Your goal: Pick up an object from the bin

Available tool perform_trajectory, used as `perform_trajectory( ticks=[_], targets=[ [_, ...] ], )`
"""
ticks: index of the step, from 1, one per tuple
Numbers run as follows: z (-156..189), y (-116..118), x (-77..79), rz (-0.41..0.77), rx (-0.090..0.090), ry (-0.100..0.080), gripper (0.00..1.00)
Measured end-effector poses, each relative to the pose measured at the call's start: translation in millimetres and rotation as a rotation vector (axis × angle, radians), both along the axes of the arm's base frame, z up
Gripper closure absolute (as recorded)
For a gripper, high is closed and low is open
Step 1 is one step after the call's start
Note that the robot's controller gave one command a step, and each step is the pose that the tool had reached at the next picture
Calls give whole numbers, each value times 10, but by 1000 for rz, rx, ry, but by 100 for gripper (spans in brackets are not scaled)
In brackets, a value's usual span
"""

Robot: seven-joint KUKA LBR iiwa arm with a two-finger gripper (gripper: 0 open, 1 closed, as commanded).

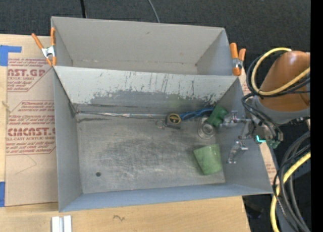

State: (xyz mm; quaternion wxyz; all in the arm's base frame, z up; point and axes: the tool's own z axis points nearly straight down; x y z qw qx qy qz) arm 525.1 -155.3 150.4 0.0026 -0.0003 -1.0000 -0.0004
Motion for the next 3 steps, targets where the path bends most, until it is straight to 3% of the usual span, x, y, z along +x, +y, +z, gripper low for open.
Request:
perform_trajectory(
  ticks=[1, 2, 3],
  targets=[
    [-765, 208, -115, 425, -4, -15, 0],
    [-741, 170, -111, 422, -10, -15, 100],
    [1443, 199, -101, 687, -4, -15, 100]
  ],
)
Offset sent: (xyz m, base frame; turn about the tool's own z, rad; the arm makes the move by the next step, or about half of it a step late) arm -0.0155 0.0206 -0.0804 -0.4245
